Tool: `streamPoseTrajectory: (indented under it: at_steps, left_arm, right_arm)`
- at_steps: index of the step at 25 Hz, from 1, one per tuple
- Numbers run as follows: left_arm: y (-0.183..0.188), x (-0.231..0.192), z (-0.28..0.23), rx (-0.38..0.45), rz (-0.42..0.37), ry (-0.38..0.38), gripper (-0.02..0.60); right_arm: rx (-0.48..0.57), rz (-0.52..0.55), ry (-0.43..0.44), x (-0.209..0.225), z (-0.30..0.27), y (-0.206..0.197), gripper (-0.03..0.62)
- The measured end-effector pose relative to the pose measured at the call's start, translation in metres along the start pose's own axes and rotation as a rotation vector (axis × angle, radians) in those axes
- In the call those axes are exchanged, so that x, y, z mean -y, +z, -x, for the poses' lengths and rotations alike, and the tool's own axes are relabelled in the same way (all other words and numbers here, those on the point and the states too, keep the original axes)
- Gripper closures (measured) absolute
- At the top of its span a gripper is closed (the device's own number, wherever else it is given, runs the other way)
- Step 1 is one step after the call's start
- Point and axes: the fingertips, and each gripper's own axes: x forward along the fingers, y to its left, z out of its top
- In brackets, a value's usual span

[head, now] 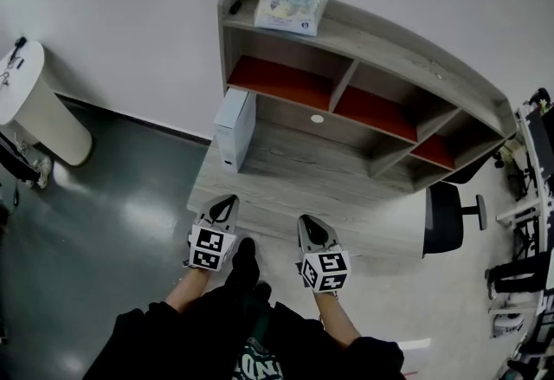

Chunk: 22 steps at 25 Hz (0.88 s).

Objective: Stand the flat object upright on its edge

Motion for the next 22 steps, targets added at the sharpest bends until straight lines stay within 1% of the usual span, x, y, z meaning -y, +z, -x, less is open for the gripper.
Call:
streamPoseTrajectory:
  at_steps: [3, 7, 15, 22]
  left_arm:
    - [0.0, 0.014, 0.011, 0.007, 0.008, -0.036, 0.569]
    - [0.01, 0.03, 0.025, 0.037, 0.023, -0.075, 0.568]
    - [0.012, 0.046, 0.033, 0.065, -0.009, -0.102, 0.568]
    - [0.01, 0.041, 0.035, 0.047, -0.007, -0.085, 0.568]
  right_arm:
    - [0.021, 0.004, -0.008, -0.007, 0.011, -0.001, 0.554]
    - [0.046, 0.007, -0.02, -0.011, 0.021, 0.0, 0.554]
    - [0.046, 0.014, -0.003, -0.019, 0.029, -0.003, 0.558]
    - [0.046, 0.015, 0.013, -0.022, 0.027, -0.003, 0.558]
